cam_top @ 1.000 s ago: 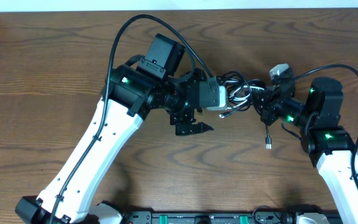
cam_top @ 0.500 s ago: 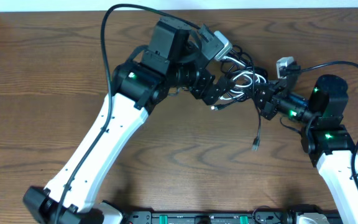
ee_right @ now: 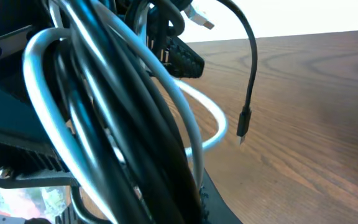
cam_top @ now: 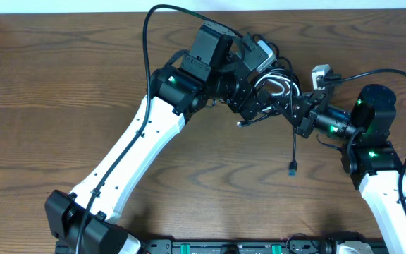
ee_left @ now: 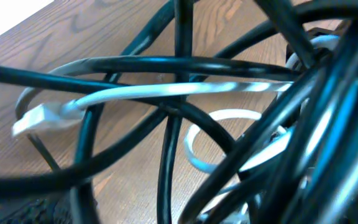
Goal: Untangle cables
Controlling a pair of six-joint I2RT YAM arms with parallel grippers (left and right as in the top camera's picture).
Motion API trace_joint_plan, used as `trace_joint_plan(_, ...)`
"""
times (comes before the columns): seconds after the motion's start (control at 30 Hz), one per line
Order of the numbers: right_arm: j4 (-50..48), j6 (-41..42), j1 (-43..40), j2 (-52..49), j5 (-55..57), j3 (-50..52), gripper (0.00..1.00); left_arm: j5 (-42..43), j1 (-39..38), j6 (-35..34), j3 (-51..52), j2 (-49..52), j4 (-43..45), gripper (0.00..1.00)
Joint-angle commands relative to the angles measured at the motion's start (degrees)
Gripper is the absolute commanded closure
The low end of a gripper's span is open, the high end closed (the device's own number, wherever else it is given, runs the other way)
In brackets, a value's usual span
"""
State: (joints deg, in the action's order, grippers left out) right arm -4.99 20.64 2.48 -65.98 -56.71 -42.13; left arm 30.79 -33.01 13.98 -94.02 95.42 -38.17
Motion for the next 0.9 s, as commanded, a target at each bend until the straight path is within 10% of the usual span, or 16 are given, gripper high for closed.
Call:
trace_joint_plan(0.0, -0.39, 0.79, -0.13, 0.24, -1.51, -0.09, 0.99, 0.68, 0.04, 1.4, -0.81, -0.04, -0.31, 0.02)
trace_joint_plan(0.1, -0.39, 0.79, -0.13, 0.24, -1.51, -0.09, 0.99, 0.66, 0.04, 1.42, -0.81, -0.02, -0.9, 0.11)
trace_joint_plan(0.2, -0.39, 0.76, -0.13, 0.24, -1.27, -0.09, 0.99, 0.63, 0.04, 1.42, -0.81, -0.04, -0.9, 0.92)
trace_joint_plan(0.53, -0.37, -3.74, -0.15, 0.22, 4.98, -0.09, 0.97, 0.66, 0.11, -3.32, -0.83, -1.7, 5.2, 0.92)
trace_joint_plan(0.7, 3.69, -7.41, -0.15, 0.22, 5.16, -0.09, 0.26, 0.22, 0.11, -4.5, -0.83, -2.21, 5.49, 0.93)
trace_joint_plan(0.87, 10.23, -16.04, -0.98, 0.22, 8.31, -0.09, 0.01, -6.45, 0.61, -4.46, -0.83, -2.36, 2.16, 0.92)
